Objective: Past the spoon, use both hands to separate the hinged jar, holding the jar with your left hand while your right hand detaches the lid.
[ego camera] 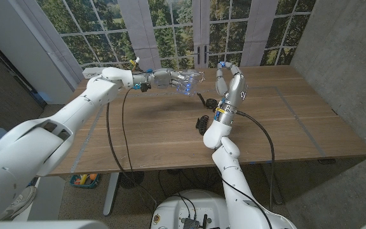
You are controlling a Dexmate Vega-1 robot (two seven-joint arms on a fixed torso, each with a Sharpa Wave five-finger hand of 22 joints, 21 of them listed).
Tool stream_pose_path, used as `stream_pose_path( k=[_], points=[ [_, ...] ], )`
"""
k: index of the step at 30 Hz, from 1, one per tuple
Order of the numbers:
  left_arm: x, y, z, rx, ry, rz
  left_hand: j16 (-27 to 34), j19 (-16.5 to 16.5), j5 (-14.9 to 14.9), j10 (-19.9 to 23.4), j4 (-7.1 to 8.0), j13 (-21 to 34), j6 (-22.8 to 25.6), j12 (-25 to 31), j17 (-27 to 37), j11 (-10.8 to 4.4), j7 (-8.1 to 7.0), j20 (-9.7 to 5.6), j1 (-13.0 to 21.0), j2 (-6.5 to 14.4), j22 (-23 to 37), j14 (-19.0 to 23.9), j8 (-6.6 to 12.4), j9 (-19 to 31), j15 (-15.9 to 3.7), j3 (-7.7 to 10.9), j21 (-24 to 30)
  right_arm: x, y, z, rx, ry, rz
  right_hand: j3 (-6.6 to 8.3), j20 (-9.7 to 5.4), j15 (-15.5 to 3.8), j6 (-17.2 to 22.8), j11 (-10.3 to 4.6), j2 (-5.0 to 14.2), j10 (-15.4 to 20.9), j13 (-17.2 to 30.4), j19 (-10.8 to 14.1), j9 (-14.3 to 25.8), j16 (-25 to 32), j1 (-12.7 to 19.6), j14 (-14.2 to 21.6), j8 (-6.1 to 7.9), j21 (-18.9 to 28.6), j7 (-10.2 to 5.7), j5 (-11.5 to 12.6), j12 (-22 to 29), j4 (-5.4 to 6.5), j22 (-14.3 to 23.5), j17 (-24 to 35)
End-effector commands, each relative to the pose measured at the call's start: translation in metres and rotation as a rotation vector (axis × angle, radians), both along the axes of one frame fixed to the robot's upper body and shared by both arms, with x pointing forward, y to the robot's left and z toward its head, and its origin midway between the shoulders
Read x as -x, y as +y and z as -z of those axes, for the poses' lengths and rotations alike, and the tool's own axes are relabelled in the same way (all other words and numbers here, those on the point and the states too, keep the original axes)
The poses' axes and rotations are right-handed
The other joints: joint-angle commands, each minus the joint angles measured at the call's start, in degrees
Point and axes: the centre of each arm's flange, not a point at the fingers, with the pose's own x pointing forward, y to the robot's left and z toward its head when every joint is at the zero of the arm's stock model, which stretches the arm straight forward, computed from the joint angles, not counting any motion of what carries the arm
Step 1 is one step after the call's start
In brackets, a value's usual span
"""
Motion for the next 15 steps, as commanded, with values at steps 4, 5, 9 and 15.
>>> stream_pose_path(
  k=[4,5,9,15],
  points=[
    [0.008,0.001,0.007,0.031,-0.108,-0.073,-0.39,-0.80,3.65,13.72,1.42,17.22,8.88,9.51,0.44,-10.55,-7.60,0.29,10.13,13.09,-0.11,-0.08,25.10,21.00,-11.62,0.67,-0.12,0.001,-0.018,-0.003,-0.070,0.155,-0.130,0.17,0.58,-5.90,-3.37,1.74,0.09,-4.41,-1.72,-1.52,-0.39,-2.41,-3.09,-2.21,-2.18,0.62,1.47,1.73,-4.09,0.25,-0.24,-1.48],
    [0.008,0.001,0.007,0.030,-0.107,-0.075,-0.37,-0.81,3.60,13.53,1.39,17.13,8.84,9.35,0.47,-10.69,-7.50,0.29,10.15,13.11,-0.12,-0.12,25.05,20.94,-11.59,0.66,-0.10,0.001,-0.019,-0.003,-0.070,0.167,-0.138,0.20,0.51,-5.88,-3.84,1.92,0.15,-4.58,-1.84,-1.76,-0.41,-2.59,-3.23,-2.50,-2.46,0.59,1.78,1.85,-4.32,0.15,-0.27,-1.55],
    [0.007,0.001,0.008,0.038,-0.119,-0.088,-0.39,-0.89,3.46,13.42,1.39,16.90,8.69,9.09,0.46,-10.62,-7.66,0.39,10.15,13.15,-0.15,-0.21,24.89,20.74,-11.56,0.72,-0.08,0.002,-0.019,-0.004,-0.068,0.204,-0.175,0.04,0.60,-5.39,-4.10,2.16,0.10,-5.16,-2.04,-2.00,-0.45,-2.75,-3.75,-2.81,-2.70,0.59,1.83,1.99,-4.82,0.15,-0.31,-1.59],
    [0.000,0.001,0.013,0.077,-0.103,-0.092,-0.46,-1.00,3.06,12.83,1.79,16.50,8.70,8.43,0.47,-11.01,-8.17,0.53,9.65,13.18,-0.21,-0.50,24.68,20.33,-11.43,0.61,-0.01,0.001,-0.027,-0.006,-0.068,0.284,-0.306,-0.29,1.09,-3.19,-4.32,3.89,1.23,-5.28,-2.80,-2.81,-0.51,-3.29,-6.51,-3.17,-3.45,0.73,3.88,2.63,-5.84,1.02,-0.38,-1.98]
  ],
)
